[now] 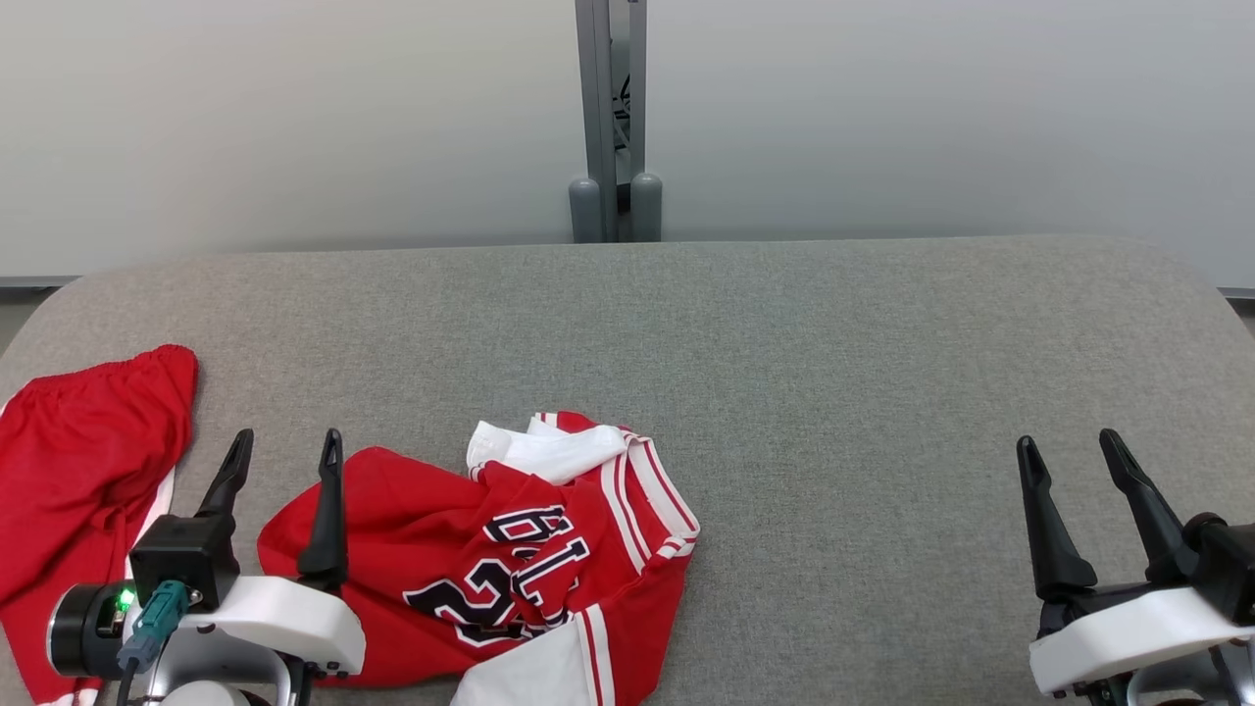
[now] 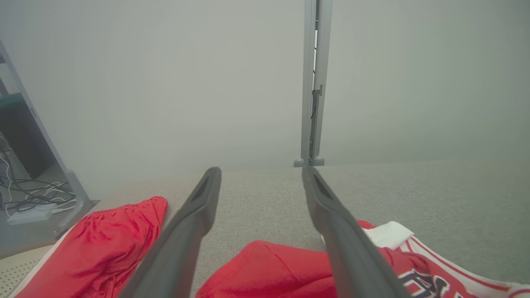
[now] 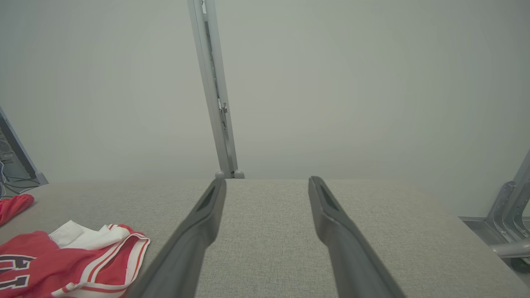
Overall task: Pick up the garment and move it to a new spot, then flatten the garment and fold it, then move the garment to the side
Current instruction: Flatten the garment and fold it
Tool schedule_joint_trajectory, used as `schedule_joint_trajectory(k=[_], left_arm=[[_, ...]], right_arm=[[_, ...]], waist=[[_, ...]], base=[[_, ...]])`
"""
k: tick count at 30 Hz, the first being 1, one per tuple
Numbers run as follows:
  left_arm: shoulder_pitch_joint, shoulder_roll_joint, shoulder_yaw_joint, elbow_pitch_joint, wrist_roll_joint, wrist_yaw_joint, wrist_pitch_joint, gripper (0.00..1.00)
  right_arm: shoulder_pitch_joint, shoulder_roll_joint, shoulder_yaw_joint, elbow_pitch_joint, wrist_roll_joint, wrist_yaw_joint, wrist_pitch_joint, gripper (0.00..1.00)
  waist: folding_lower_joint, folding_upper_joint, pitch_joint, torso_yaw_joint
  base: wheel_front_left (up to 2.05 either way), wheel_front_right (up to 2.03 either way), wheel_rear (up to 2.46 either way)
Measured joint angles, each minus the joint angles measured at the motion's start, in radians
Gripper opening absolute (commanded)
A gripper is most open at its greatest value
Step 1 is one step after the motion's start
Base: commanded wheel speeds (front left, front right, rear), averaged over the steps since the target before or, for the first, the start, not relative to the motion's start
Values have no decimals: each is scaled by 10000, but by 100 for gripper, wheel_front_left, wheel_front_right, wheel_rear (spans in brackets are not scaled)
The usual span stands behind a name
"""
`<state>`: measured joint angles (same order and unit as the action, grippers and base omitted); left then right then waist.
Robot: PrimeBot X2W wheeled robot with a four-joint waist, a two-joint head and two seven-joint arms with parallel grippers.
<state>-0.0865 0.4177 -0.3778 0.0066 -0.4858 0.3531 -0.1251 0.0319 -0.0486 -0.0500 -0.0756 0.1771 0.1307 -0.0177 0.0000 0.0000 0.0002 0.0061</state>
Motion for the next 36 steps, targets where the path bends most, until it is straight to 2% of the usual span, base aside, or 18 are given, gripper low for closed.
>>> schedule_joint_trajectory(k=[11,15,19,24,30,36], left_arm=[[-199,-29,-13,384,-88,-102,-176,100],[-244,-56,-19,445,-151,-134,-194,100],[-255,-107,-19,520,-173,-117,-205,100],[-388,-207,-107,608,-178,-117,-257,100],[-523,-364,-261,723,-192,-194,-349,100],[-753,-593,-431,905,-194,-314,-499,100]], right_arm=[[12,-2,0,-12,-8,0,17,100],[-20,-8,453,-73,-190,0,288,100],[-149,-117,1745,-79,-418,0,723,100],[-525,-788,4017,27,-128,0,1267,100],[-1602,-2128,6750,157,568,0,2034,100],[-3258,-3384,8822,290,1185,2,2564,100]], waist=[[0,0,42,70],[0,0,88,224],[0,0,153,410],[0,0,279,691],[0,0,525,1091],[0,0,921,1518]], base=[[0,0,0],[0,0,0],[0,0,0],[0,0,0],[0,0,0],[0,0,0]])
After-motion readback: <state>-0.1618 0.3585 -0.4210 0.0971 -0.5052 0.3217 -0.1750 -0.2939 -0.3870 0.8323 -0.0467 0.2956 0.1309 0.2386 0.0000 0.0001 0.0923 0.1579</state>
